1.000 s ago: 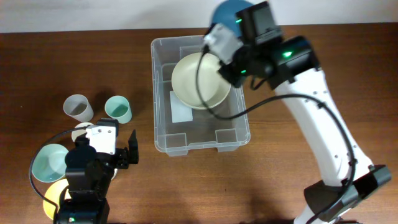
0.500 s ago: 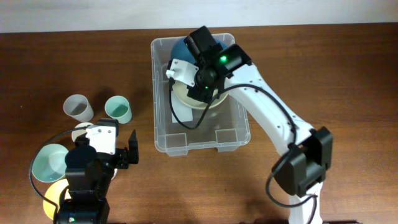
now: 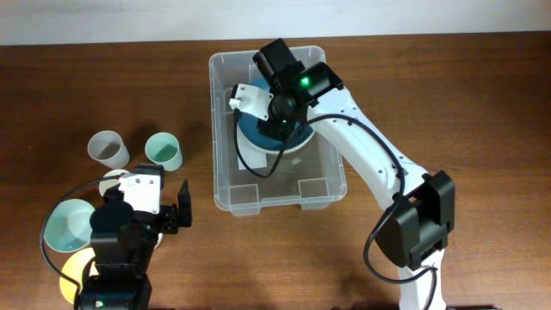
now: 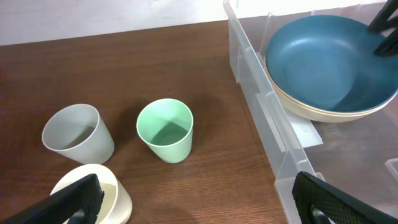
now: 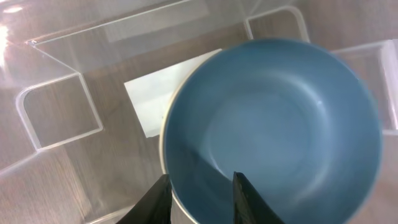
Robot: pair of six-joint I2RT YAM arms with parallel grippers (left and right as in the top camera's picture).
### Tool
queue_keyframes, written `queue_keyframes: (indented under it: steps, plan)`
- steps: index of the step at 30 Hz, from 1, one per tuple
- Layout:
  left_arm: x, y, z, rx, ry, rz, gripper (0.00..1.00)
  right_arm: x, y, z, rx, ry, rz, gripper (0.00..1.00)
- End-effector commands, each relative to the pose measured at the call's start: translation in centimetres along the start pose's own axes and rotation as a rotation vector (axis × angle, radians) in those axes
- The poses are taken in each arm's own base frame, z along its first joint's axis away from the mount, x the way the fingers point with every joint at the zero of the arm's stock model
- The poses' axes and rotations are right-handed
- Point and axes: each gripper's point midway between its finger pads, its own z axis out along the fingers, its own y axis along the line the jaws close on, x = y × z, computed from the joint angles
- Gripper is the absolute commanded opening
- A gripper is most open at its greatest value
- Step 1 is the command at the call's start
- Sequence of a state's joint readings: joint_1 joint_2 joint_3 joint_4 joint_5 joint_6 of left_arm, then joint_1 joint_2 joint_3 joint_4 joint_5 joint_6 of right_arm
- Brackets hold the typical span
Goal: Pack container
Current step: 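Lower the dark blue bowl onto the stack in the container, then withdraw right gripper to the side and move left arm toward cups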
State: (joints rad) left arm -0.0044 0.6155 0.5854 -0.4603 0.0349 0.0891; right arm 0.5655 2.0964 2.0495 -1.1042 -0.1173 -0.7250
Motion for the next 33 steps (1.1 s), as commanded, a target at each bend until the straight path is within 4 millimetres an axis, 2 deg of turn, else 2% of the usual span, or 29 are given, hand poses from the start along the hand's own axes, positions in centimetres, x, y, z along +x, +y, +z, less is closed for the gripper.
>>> queue_keyframes:
  steps: [1, 2, 3, 5, 6, 7, 9, 11, 13, 15, 18, 19, 23, 28, 31, 33]
  plan:
    - [-0.9, -0.2, -0.3, 0.011, -0.023, -0.006, 0.99, -2.1, -4.4, -10.2, 0.279, -0.141, 0.169, 0.27]
    - [-0.9, -0.2, -0.3, 0.011, -0.023, -0.005, 0.99, -1.9, -5.9, -12.1, 0.357, -0.17, 0.266, 0.27]
    - [-0.9, -0.2, -0.3, 0.011, -0.023, -0.006, 0.99, -0.9, -8.2, -14.7, 0.471, -0.211, 0.438, 0.27]
    - [-0.9, -0.2, -0.3, 0.011, -0.023, -0.006, 1.0, 1.8, -11.4, -18.7, 0.623, -0.28, 0.743, 0.28]
    - [-0.9, -0.2, -0.3, 0.011, -0.023, -0.005, 0.99, 3.3, -12.4, -20.1, 0.663, -0.315, 0.879, 0.31]
    - [-0.9, -0.2, -0.3, 0.011, -0.023, -0.005, 0.99, 4.9, -13.2, -21.2, 0.678, -0.351, 1.007, 0.45]
    - [-1.0, -0.2, -0.3, 0.011, -0.024, -0.005, 1.0, 7.1, -14.1, -22.2, 0.643, -0.404, 1.17, 0.88]
    - [-0.9, -0.2, -0.3, 0.011, -0.023, -0.005, 0.99, 8.6, -14.3, -22.1, 0.578, -0.404, 1.211, 0.99]
    - [-0.9, -0.1, -0.3, 0.008, -0.023, -0.005, 0.99, 10.5, -14.4, -22.0, 0.548, -0.369, 1.228, 0.99]
    - [-1.2, -0.1, -0.3, 0.007, -0.034, -0.005, 0.99, 13.5, -14.5, -22.1, 0.559, -0.317, 1.306, 0.99]
    - [-1.5, -0.1, -0.3, 0.007, -0.045, -0.01, 1.0, 18.2, -13.9, -22.9, 0.575, -0.251, 1.494, 0.99]
    - [-1.5, -0.1, -0.3, 0.007, -0.044, -0.043, 0.99, 20.7, -13.2, -23.9, 0.587, -0.221, 1.585, 0.99]
    - [-1.3, -0.1, -0.3, 0.008, -0.037, -0.116, 0.99, 24.6, -11.0, -26.4, 0.619, -0.165, 1.679, 0.99]
    - [-1.3, 0.0, -0.3, 0.008, -0.025, -0.222, 1.0, 26.3, -7.5, -28.4, 0.639, -0.136, 1.678, 0.99]
    - [-0.9, 0.6, -0.2, -0.03, 0.035, -0.259, 0.99, 26.4, -5.0, -28.3, 0.62, -0.132, 1.679, 0.99]
    - [-0.9, 1.1, -0.2, -0.065, 0.091, -0.258, 1.0, 26.9, -2.7, -27.2, 0.597, -0.103, 1.675, 0.99]
